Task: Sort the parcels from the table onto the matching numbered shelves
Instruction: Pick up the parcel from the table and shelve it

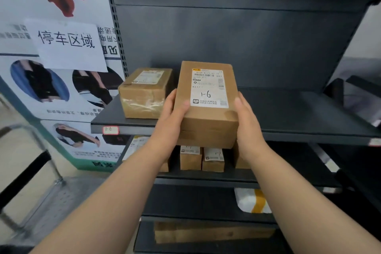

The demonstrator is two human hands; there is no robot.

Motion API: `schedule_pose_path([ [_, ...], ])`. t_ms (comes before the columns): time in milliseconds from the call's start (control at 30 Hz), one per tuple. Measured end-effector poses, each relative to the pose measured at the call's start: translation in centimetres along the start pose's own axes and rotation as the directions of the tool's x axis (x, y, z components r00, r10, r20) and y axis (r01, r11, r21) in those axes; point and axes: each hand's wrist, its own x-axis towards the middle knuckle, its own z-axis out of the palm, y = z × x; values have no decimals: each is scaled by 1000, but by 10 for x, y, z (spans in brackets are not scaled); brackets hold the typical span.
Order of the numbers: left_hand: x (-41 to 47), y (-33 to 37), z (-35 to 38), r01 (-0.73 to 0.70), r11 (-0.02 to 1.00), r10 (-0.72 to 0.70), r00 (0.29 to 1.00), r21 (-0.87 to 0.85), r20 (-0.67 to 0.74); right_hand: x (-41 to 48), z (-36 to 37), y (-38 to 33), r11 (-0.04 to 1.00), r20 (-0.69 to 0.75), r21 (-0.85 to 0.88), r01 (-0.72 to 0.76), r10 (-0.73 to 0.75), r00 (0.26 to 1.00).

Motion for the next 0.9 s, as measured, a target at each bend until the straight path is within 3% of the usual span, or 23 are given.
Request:
schedule_pose_path([
  [200,38,-8,-9,41,997,-43,999,64,33,36,16,13,994,-84,-27,-109,107,991],
  [367,50,-13,-14,77,991,-77,997,110,4,54,22,12,974,-47,-113,-195,190,981],
  [467,52,-13,-17,-73,957,78,997,282,-8,56,17,10,972,-39,-197,-128,123,992],
  [533,52,-9,-20,-251,828,272,962,501,31,55,10,10,931,-41,-364,3,-20,999],
  [600,51,-3,-20,-390,521,429,889,759,163,51,2,6,737,47,-643,207,-231,972],
  [667,52,1,-19,-473,206,507,800,857,320,48,-4,4,384,237,-835,394,-395,887],
  [733,52,-1,-16,-499,41,472,773,866,423,46,-9,8,89,397,-872,482,-447,801],
  [800,54,-9,-13,-493,-49,409,783,868,468,45,-10,20,-37,474,-861,507,-420,774],
  [900,57,-18,-11,-479,-80,364,803,874,473,49,-8,36,-31,484,-857,514,-388,784],
])
